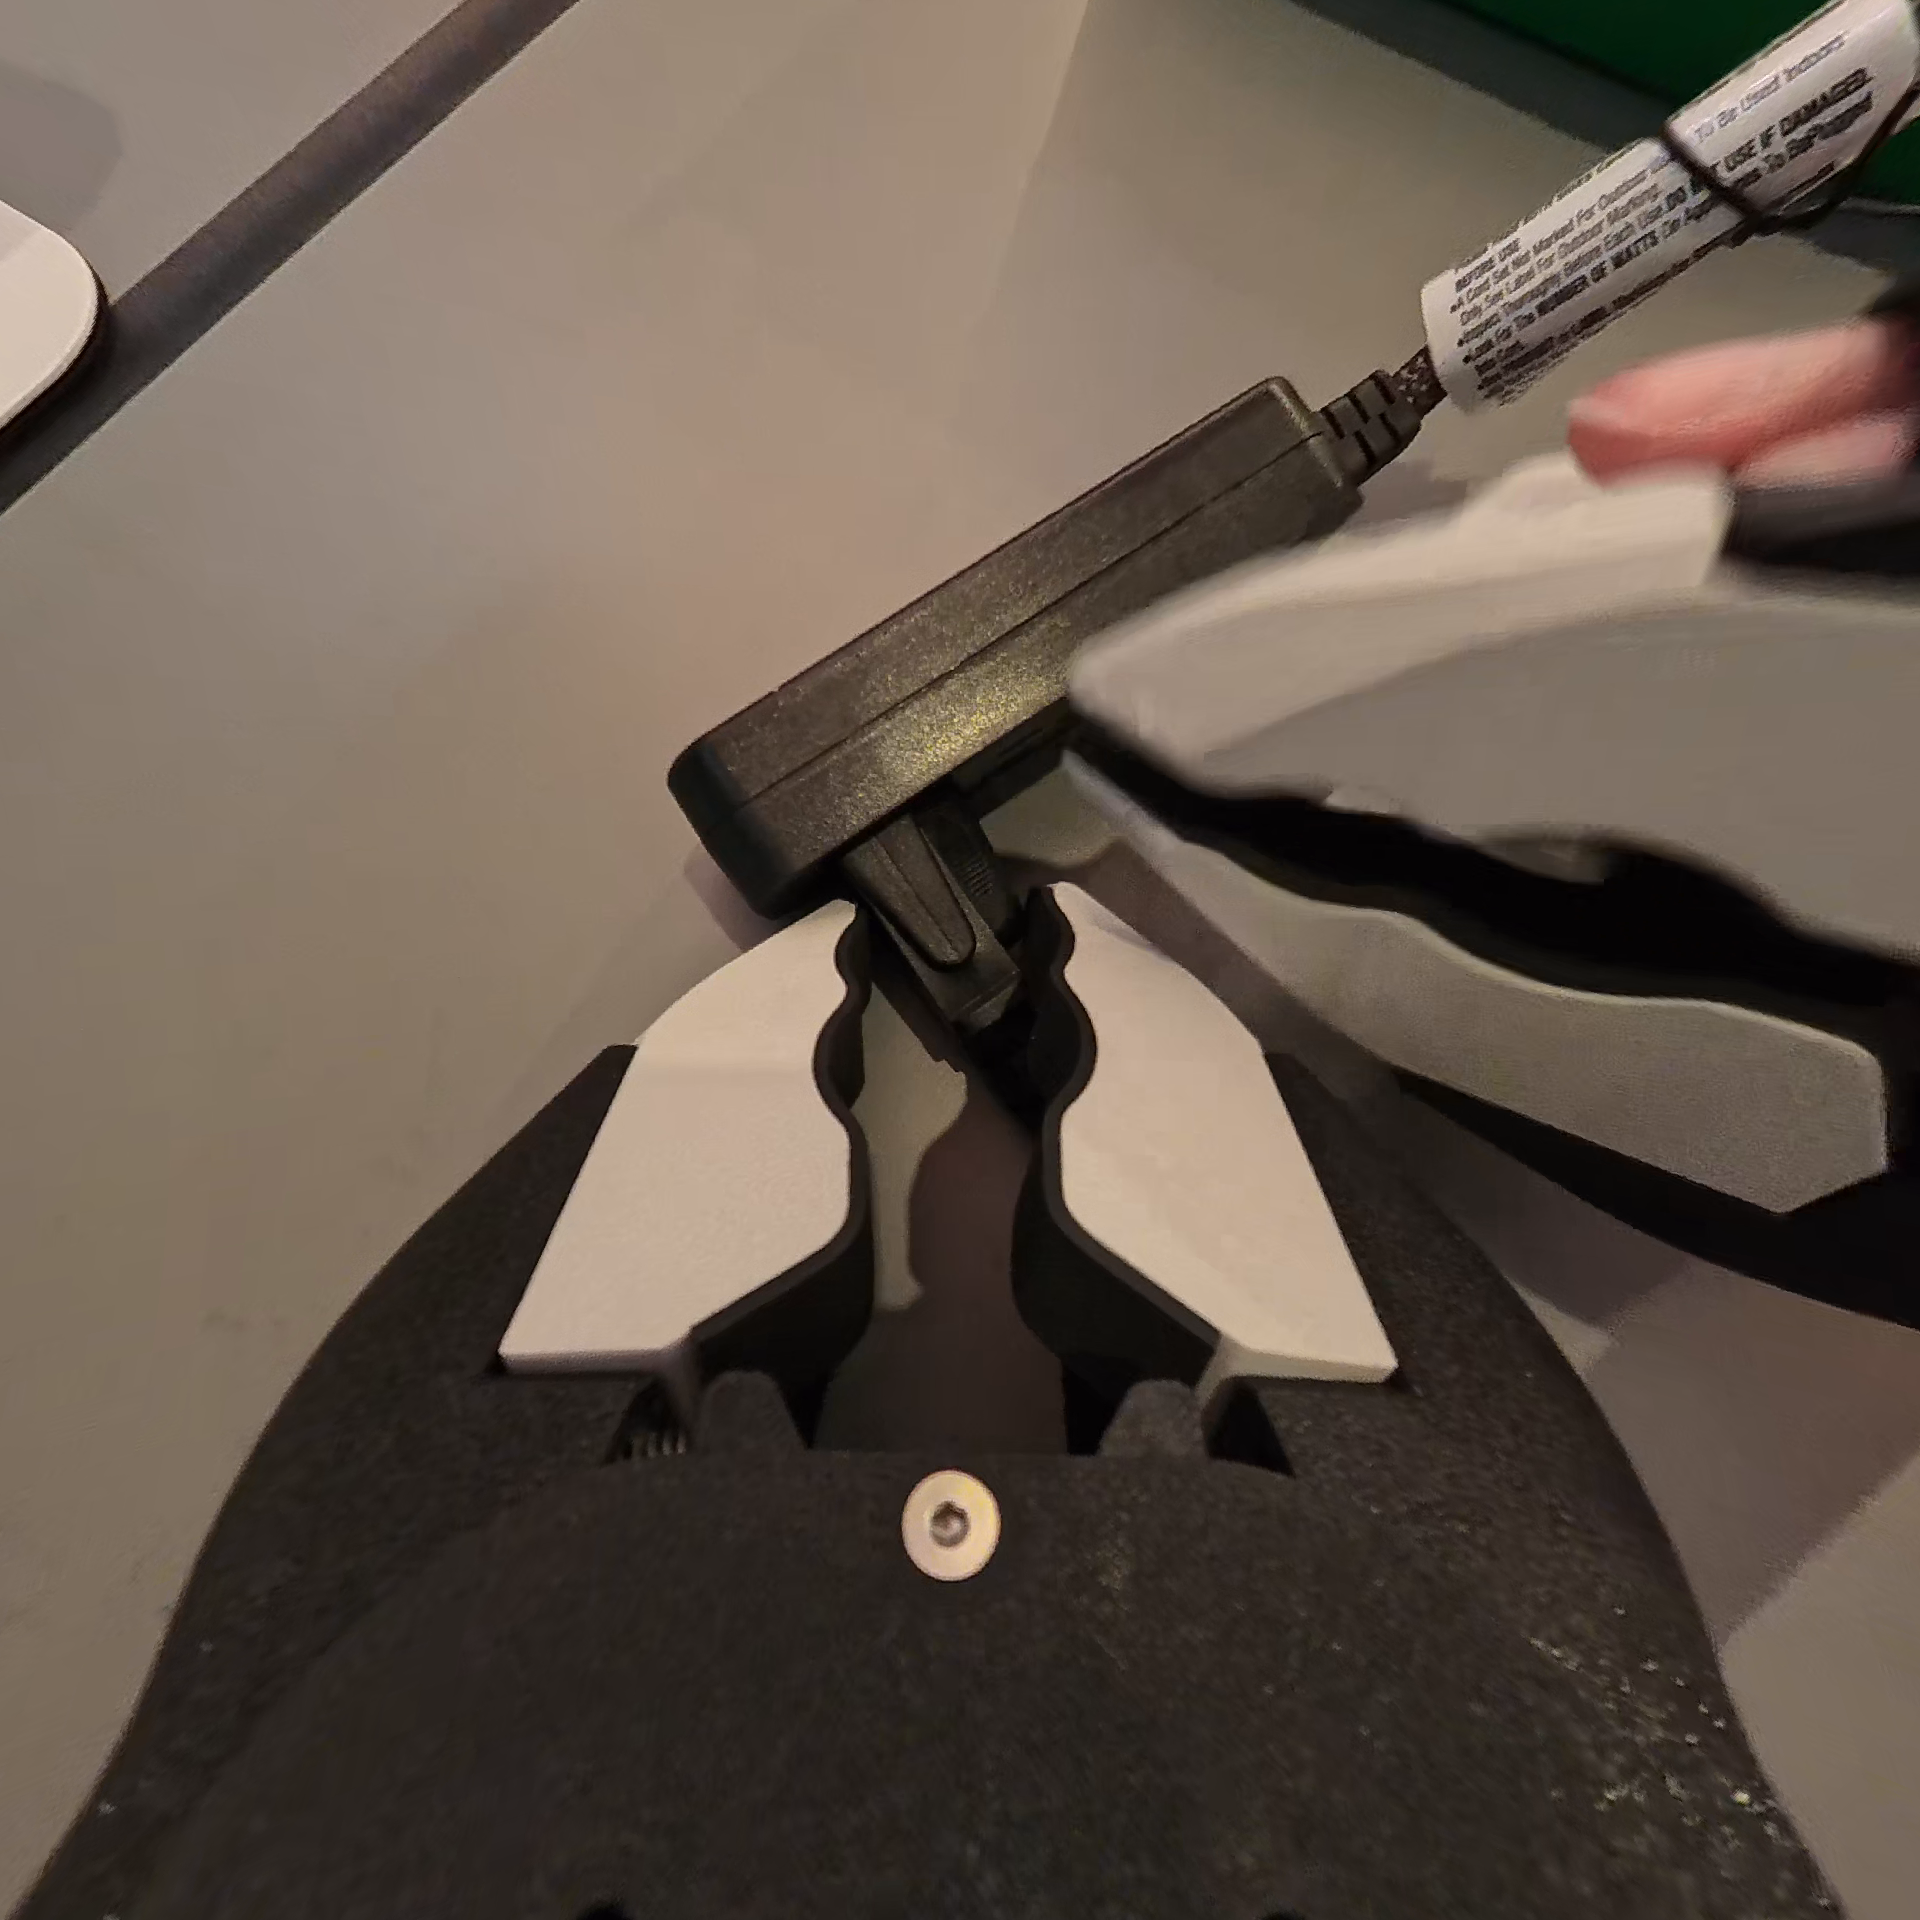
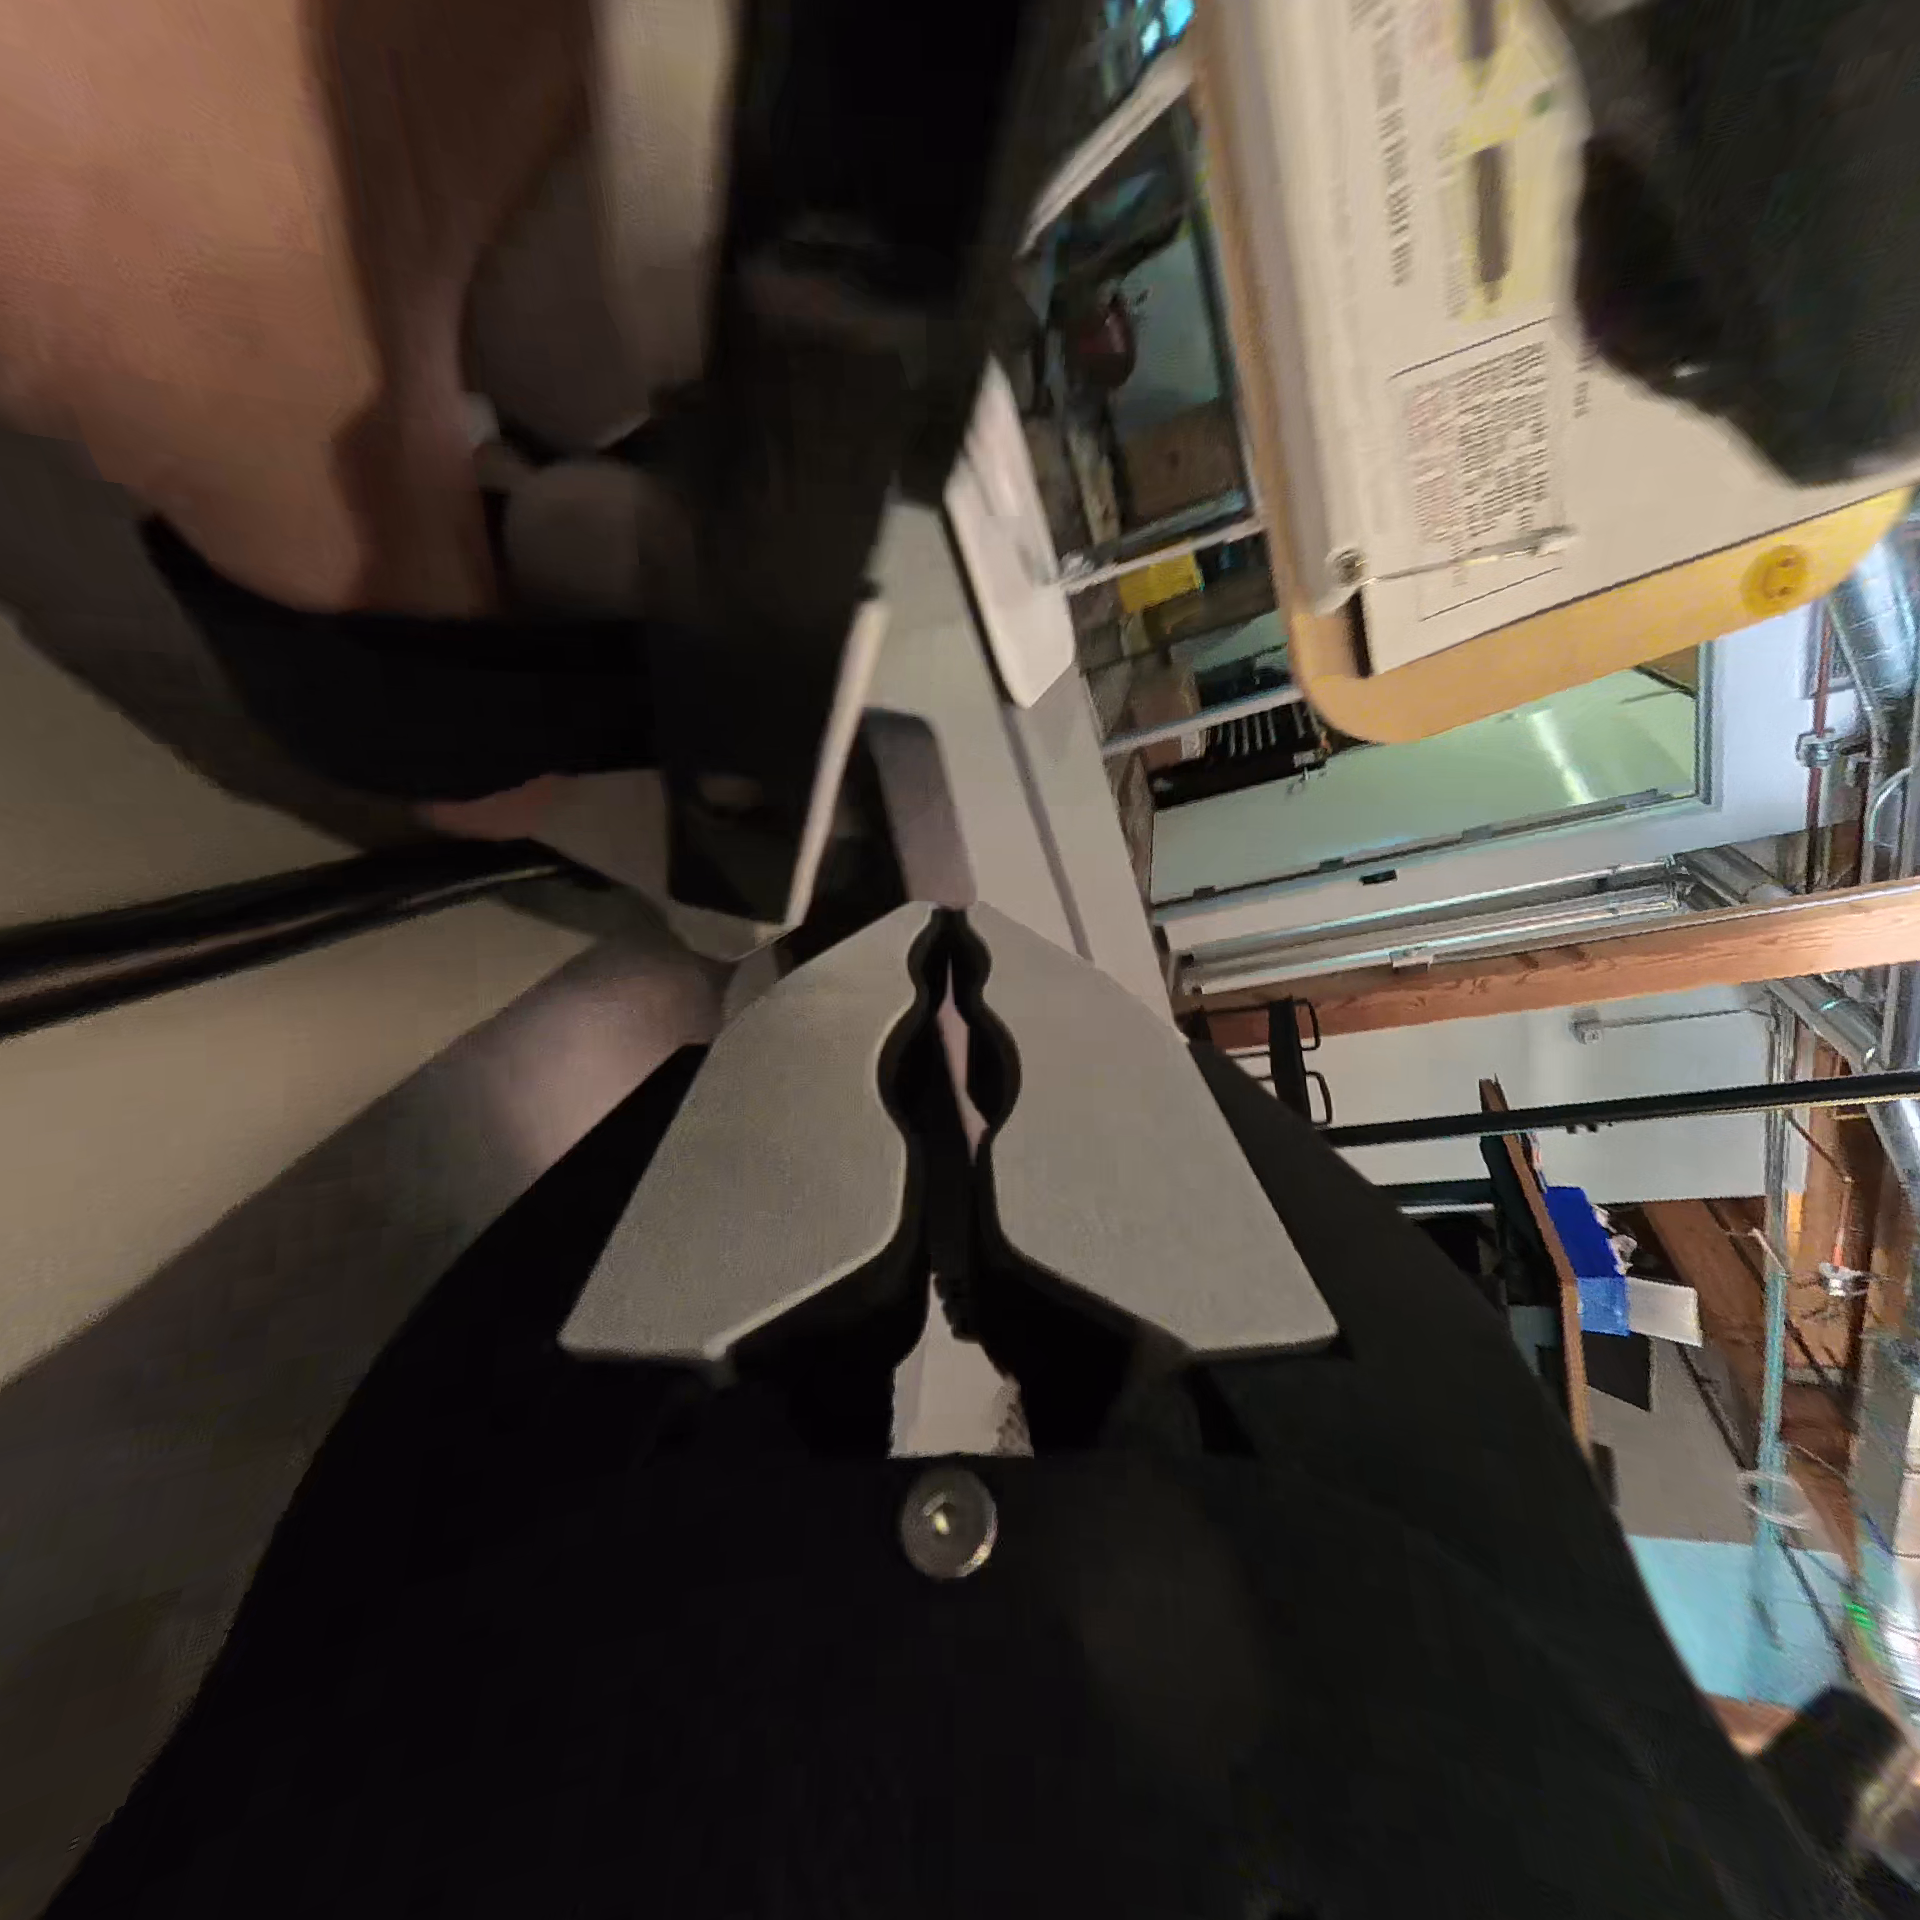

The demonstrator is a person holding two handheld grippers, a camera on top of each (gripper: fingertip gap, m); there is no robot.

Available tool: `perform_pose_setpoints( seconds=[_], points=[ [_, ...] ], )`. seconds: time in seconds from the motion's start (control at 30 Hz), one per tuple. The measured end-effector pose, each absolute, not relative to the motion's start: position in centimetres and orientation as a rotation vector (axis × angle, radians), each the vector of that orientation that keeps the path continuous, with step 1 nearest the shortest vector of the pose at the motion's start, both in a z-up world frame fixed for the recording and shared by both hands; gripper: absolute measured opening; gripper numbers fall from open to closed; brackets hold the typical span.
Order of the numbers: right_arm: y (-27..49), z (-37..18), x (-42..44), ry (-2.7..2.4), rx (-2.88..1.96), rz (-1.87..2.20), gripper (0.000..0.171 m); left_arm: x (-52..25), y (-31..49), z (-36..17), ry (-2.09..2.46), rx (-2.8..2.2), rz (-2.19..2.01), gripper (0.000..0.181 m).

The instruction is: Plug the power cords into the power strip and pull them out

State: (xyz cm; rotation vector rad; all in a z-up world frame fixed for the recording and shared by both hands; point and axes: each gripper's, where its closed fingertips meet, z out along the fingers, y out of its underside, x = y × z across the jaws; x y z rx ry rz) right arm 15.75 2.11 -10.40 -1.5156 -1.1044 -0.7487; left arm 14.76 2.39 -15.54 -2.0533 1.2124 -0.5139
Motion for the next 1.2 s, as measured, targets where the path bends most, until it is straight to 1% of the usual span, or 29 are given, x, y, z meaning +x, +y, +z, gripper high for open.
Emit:
perform_pose_setpoints(
  seconds=[0.03,0.07,0.17,0.23,0.33,0.37,0.43,0.47,0.5,0.53,0.57,0.7,0.8,0.87,0.93,1.07,1.2],
  points=[
    [2.4,-10.4,15.9,-1.102,-1.530,-0.730,0.013,14.8,2.4,-15.5,1.218,-2.051,-0.517,0.028],
    [2.7,-11.0,16.3,-1.123,-1.577,-0.718,0.040,14.8,2.3,-15.5,1.230,-2.048,-0.524,0.029],
    [3.6,-12.9,17.7,-1.194,-1.680,-0.693,0.043,14.9,2.0,-15.6,1.275,-2.029,-0.544,0.029],
    [3.9,-13.2,17.8,-1.240,-1.682,-0.670,0.047,14.8,1.9,-15.6,1.299,-2.015,-0.544,0.030],
    [4.0,-13.6,17.3,-1.287,-1.731,-0.589,0.046,14.8,1.5,-15.6,1.345,-1.991,-0.561,0.030],
    [4.0,-13.8,17.3,-1.282,-1.788,-0.522,0.043,14.8,1.5,-15.6,1.353,-1.987,-0.562,0.030],
    [4.1,-14.1,17.7,-1.232,-1.951,-0.361,0.048,14.8,1.3,-15.6,1.373,-1.973,-0.550,0.030],
    [3.9,-14.5,17.8,-1.225,-2.041,-0.266,0.043,14.9,1.2,-15.6,1.373,-1.979,-0.557,0.030],
    [3.9,-14.6,17.9,-1.237,-2.091,-0.204,0.044,14.9,1.3,-15.6,1.361,-1.982,-0.576,0.030],
    [3.7,-14.8,17.7,-1.283,-2.114,-0.154,0.042,14.9,1.3,-15.5,1.357,-1.984,-0.583,0.030],
    [3.4,-15.0,17.4,-1.330,-2.121,-0.114,0.030,14.8,1.4,-15.5,1.346,-1.994,-0.589,0.030],
    [3.8,-15.0,17.3,-1.369,-2.092,-0.087,0.031,14.7,1.6,-15.6,1.337,-1.984,-0.558,0.029],
    [3.6,-15.3,17.6,-1.236,-2.175,0.090,0.031,14.7,1.6,-15.4,1.325,-1.989,-0.585,0.030],
    [3.2,-15.7,17.8,-1.175,-2.301,0.224,0.039,14.6,1.6,-15.4,1.326,-1.982,-0.572,0.029],
    [2.8,-15.9,17.9,-1.179,-2.410,0.312,0.041,14.6,1.7,-15.5,1.324,-1.993,-0.569,0.029],
    [2.2,-16.0,19.1,-1.241,-2.538,0.216,0.039,14.5,1.7,-15.5,1.315,-2.002,-0.562,0.029],
    [1.4,-16.1,20.8,-1.246,-2.638,0.124,0.041,14.5,1.8,-15.6,1.306,-2.014,-0.559,0.030]
  ],
)
